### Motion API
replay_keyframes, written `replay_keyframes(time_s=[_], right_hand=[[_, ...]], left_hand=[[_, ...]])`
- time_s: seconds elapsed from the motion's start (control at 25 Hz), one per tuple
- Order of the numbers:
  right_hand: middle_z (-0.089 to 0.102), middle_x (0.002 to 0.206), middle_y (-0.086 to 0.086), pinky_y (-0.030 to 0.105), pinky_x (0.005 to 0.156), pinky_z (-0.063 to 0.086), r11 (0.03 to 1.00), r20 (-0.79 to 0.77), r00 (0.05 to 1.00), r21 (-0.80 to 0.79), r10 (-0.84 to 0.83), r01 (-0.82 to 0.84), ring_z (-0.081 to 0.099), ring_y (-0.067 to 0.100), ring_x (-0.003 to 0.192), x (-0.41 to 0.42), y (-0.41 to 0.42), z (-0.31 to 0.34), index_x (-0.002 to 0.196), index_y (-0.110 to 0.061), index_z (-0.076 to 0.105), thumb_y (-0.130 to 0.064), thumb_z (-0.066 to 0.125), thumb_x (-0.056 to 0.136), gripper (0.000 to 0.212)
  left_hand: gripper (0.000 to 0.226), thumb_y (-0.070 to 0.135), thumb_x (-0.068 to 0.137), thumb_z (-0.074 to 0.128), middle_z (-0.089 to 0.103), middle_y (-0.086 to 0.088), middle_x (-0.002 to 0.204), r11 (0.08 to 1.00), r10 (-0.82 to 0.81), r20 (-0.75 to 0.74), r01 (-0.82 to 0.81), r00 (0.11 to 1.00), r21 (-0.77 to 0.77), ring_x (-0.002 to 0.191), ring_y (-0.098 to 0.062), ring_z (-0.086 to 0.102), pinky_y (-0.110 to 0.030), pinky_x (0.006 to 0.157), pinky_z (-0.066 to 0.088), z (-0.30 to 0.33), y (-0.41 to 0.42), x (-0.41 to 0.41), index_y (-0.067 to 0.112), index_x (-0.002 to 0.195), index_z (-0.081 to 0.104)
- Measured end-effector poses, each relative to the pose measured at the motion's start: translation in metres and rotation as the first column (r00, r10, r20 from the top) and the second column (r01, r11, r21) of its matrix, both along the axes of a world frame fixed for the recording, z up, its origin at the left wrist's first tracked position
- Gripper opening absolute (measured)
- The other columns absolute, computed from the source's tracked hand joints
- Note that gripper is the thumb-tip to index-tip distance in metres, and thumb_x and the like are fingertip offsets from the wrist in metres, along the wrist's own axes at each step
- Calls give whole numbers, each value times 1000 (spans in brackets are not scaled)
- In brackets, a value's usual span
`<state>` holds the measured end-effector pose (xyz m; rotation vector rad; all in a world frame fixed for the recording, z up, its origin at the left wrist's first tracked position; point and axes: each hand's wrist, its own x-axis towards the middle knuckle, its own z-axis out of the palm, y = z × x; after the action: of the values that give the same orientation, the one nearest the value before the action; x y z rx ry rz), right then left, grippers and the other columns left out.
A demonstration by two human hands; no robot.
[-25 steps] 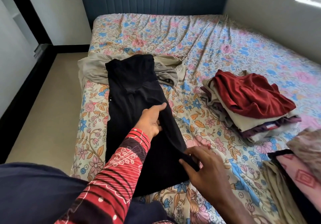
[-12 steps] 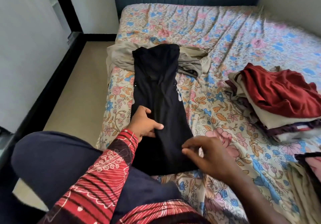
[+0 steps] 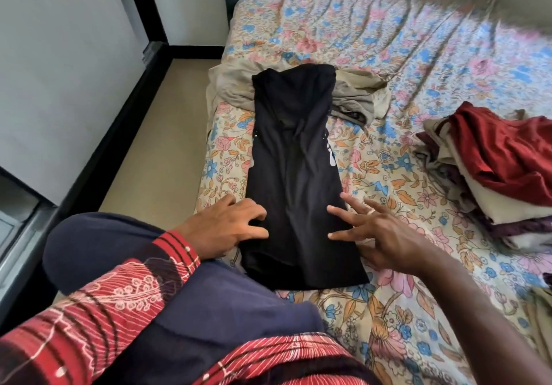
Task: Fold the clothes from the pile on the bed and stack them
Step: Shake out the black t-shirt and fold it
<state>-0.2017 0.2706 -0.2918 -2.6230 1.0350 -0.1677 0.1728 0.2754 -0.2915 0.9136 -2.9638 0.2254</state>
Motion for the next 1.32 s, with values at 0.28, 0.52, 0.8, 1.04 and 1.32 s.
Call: replay_keyframes(time_s=[0.28, 0.52, 0.8, 1.04, 1.32], right_hand=[[75, 112, -20, 24, 107, 46, 885, 281, 947, 466, -154, 5, 62, 0, 122, 17, -15, 18, 109, -18, 80, -11, 61, 93, 26], [65, 71, 10, 39, 67, 47, 548, 304, 493, 681, -815, 486, 59, 25, 67, 48, -66, -6, 87, 3, 70, -48, 68, 94, 51], [73, 83, -6, 28, 61, 52, 431, 294, 322, 487, -900, 759, 70, 12, 76, 87, -49, -9, 98, -22, 70, -52, 64, 97, 31], [68, 89, -5, 42, 69, 59, 421, 470, 224, 370, -854, 828, 66, 14, 81, 93, -61, -9, 112, -22, 68, -51, 43, 106, 38], [67, 88, -5, 30, 61, 46, 455, 291, 396, 173, -871, 874, 61, 12, 74, 86, -64, -11, 119, -15, 66, -45, 54, 104, 35]], left_hand=[[22, 0, 92, 66, 74, 5, 106, 567, 541, -373, 0, 754, 824, 98, -4, 67, -20, 88, 51, 5, -11, -4, 10, 105, 80], [29, 29, 97, 69, 66, -26, 90, 103, 995, -102, 19, -22, 995, 68, -26, 57, -35, 60, 47, -6, -57, -8, 1, 89, 72], [55, 41, 87, 78, 34, 5, 52, 174, 972, -203, -214, -120, 961, 46, -15, 33, -26, 49, 28, -8, -55, -36, 21, 54, 39], [12, 23, 99, 64, 75, 5, 95, 453, 845, -491, -205, -211, 868, 90, -13, 70, -32, 78, 57, -7, -65, -48, 21, 105, 75], [33, 29, 100, 61, 53, 4, 66, 302, 888, -375, -276, -268, 913, 63, -15, 49, -25, 55, 35, -11, -72, -44, 14, 71, 56]])
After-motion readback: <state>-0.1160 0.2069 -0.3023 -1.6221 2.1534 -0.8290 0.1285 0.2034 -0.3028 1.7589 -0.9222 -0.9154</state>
